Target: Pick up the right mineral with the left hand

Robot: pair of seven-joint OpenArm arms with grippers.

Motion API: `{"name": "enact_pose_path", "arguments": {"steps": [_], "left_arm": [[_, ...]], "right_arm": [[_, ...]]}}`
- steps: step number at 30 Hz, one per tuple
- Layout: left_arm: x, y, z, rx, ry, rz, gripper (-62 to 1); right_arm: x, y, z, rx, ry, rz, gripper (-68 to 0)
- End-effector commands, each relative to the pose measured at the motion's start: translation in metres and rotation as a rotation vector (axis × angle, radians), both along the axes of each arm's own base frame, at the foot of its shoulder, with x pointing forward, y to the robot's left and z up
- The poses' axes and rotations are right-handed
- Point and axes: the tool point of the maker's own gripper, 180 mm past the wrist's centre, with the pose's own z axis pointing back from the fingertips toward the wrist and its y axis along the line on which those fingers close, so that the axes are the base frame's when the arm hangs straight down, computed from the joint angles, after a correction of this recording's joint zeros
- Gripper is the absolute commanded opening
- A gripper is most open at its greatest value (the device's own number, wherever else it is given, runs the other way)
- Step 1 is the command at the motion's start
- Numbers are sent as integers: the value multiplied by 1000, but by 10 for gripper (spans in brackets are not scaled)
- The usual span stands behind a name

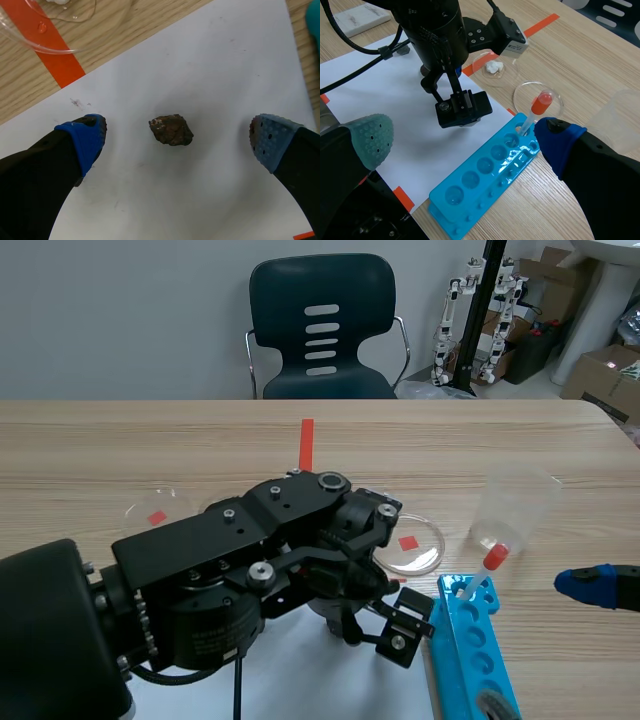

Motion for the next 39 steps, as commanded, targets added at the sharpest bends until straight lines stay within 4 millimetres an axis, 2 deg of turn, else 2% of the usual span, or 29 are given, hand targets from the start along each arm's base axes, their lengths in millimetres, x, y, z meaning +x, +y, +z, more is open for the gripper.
{"name": "enact_pose_path", "arguments": {"steps": [1, 8, 14, 19, 25, 39], "left_arm": [[6, -6, 7, -8, -13, 2, -13], [5, 0, 0, 23, 17, 12, -18], [3, 0, -1, 27, 25, 13, -168], [2, -3, 0, 21, 25, 8, -203], [2, -4, 0, 21, 26, 5, -315], [5, -13, 4, -6, 1, -8, -318]], "right_arm": [[3, 2, 5, 17, -17, -1, -88], [3, 2, 5, 17, -17, -1, -88], [3, 2, 5, 17, -17, -1, -88], [3, 2, 5, 17, -17, -1, -88], [3, 2, 5, 17, -17, -1, -88], [3, 2, 5, 17, -17, -1, -88]]}}
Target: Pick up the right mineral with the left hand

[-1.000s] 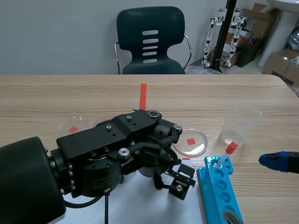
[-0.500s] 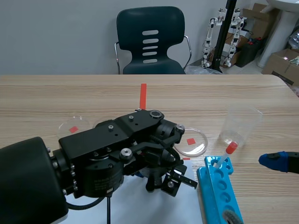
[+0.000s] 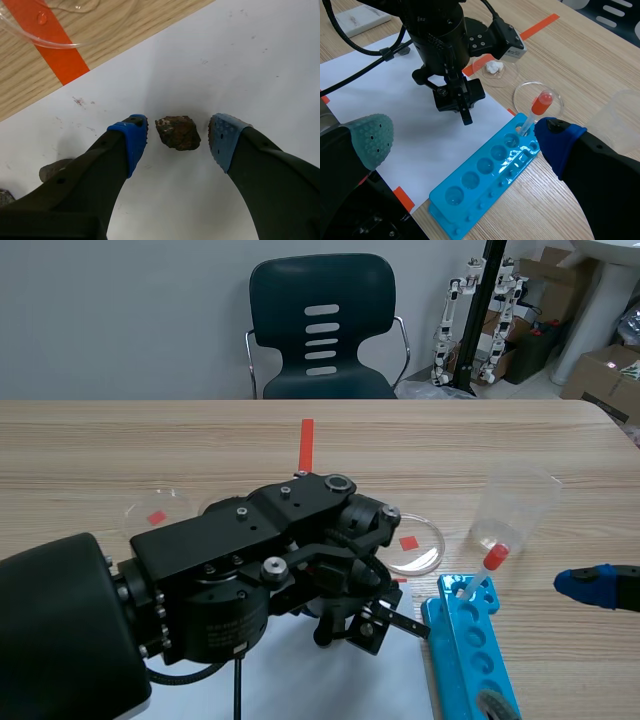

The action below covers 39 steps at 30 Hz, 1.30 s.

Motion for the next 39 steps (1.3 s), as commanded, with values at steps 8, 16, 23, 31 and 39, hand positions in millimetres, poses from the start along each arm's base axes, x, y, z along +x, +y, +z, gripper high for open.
{"name": "enact_pose_path", "arguments": {"steps": [8, 16, 23, 31, 39], "left_arm": [[4, -12, 10, -26, -19, -13, -318], [1, -12, 8, -24, -10, -14, -389], [-2, -11, 6, -22, -4, -15, -399], [-2, -11, 6, -22, -4, -15, -460], [0, -5, 5, -14, -8, -10, -460]], "right_arm": [[3, 2, 5, 17, -17, -1, -88], [3, 2, 5, 17, -17, -1, -88], [3, 2, 5, 17, -17, -1, -88], [3, 2, 5, 17, -17, -1, -88], [3, 2, 5, 17, -17, -1, -88]]}}
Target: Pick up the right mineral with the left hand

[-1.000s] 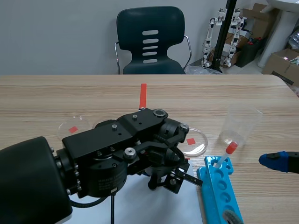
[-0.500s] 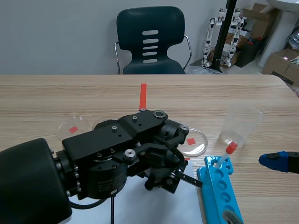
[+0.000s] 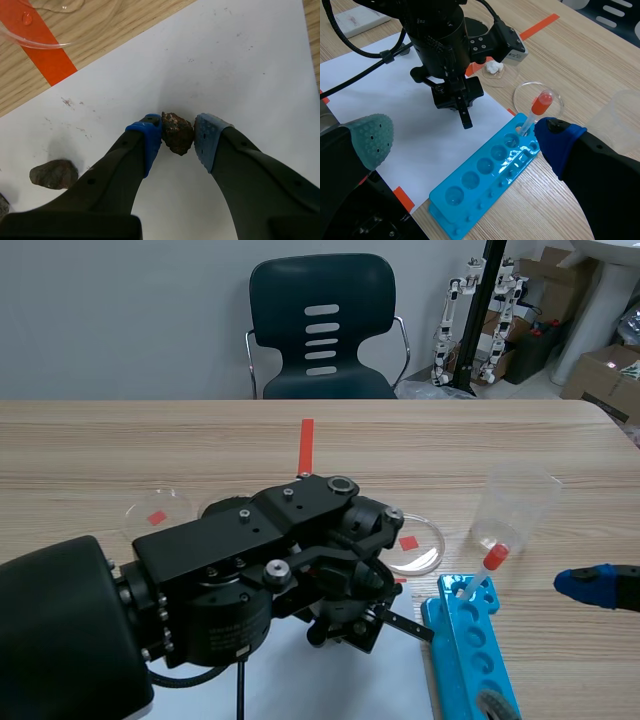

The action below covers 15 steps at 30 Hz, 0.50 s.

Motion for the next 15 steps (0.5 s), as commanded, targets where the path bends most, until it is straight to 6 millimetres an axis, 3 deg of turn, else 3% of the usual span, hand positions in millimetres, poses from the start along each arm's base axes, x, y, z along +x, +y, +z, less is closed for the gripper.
{"name": "enact_pose_path", "arguments": {"steps": [1, 15], "left_arm": [[3, -1, 6, -8, -16, -4, -460], [14, 9, 31, -84, -86, 28, -460]], "right_arm": [[3, 2, 5, 17, -17, -1, -88], [3, 2, 5, 17, -17, -1, -88]]}}
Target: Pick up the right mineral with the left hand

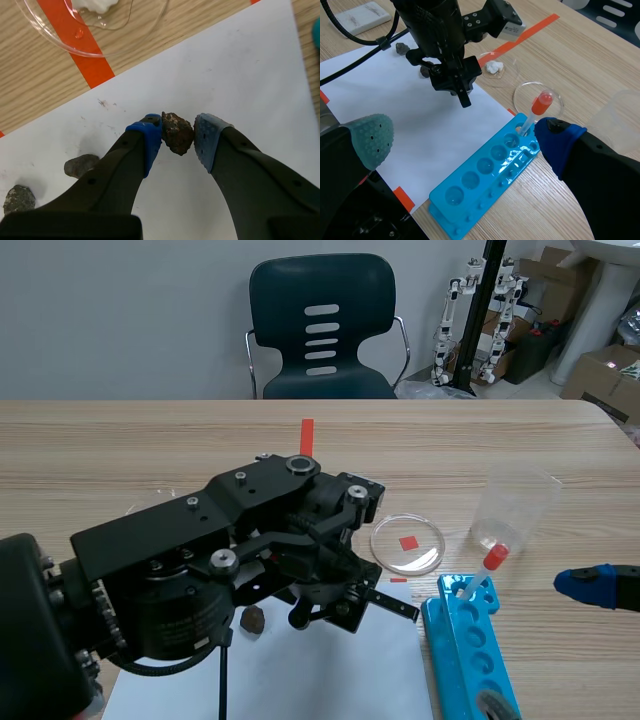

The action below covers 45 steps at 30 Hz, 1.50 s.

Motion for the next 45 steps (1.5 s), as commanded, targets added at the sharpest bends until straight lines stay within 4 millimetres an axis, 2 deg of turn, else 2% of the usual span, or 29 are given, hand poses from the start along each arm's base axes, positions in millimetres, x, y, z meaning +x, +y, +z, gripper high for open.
{"name": "enact_pose_path", "arguments": {"steps": [1, 6, 11, 17, 21, 27, 37, 45], "left_arm": [[4, -1, 10, -34, -28, 10, -460], [11, 10, 26, -95, -124, 27, -460], [18, 31, 46, -149, -228, 65, -460], [27, 73, 76, -196, -373, 152, -460], [26, 104, 94, -202, -471, 194, -460], [9, 130, 123, -231, -608, 128, -460], [-40, 143, 167, -338, -771, 7, -460], [-67, 156, 182, -370, -820, -22, -460]], "right_arm": [[3, 2, 5, 17, -17, -1, -88], [3, 2, 5, 17, -17, -1, -88], [3, 2, 5, 17, -17, -1, -88], [3, 2, 5, 17, -17, -1, -88], [3, 2, 5, 17, -17, -1, -88], [3, 2, 5, 17, -17, -1, -88], [3, 2, 5, 17, -17, -1, -88], [3, 2, 5, 17, -17, -1, -88]]}}
